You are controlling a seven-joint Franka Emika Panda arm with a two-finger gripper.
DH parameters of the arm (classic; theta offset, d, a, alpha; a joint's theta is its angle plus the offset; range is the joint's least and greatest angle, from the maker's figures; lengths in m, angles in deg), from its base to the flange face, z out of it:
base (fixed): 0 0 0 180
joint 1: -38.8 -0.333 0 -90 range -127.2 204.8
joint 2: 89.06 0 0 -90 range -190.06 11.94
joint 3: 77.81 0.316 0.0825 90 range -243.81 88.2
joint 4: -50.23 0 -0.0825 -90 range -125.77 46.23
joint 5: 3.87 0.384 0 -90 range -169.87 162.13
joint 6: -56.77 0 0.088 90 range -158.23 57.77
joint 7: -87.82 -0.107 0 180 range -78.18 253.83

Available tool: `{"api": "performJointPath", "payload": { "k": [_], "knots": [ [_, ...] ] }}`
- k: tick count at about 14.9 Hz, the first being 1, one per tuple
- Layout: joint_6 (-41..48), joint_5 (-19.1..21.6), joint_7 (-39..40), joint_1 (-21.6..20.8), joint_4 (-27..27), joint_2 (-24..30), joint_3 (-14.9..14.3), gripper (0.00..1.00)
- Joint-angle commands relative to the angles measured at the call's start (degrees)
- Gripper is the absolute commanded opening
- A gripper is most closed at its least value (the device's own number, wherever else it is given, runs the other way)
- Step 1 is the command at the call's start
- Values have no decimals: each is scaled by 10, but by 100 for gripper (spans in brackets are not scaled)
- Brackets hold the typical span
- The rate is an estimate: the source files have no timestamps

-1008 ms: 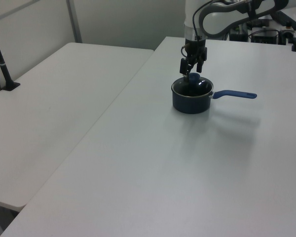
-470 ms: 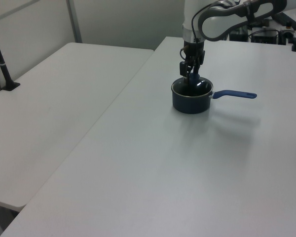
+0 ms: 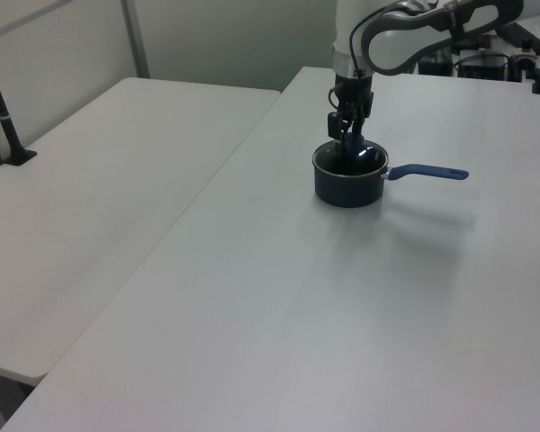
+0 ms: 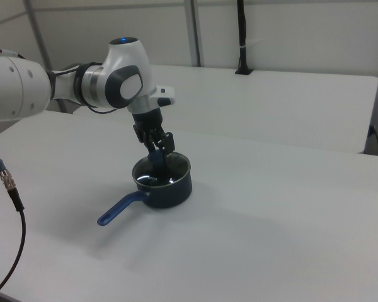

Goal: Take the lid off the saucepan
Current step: 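Lift the glass lid off the saucepan and carry it aside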

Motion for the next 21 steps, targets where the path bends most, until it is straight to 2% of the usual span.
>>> {"api": "performJointPath", "payload": {
  "k": [1,7,13,17,19,21],
  "knots": [
    [1,-4,13,-4,6,5,-3,44],
    [43,1,18,-1,11,18,-8,41],
    [86,5,71,14,13,37,-18,40],
    [82,19,130,19,12,37,-77,39],
    [79,42,192,21,9,37,-125,39],
    [65,48,248,27,-6,37,-167,38]
  ]
}}
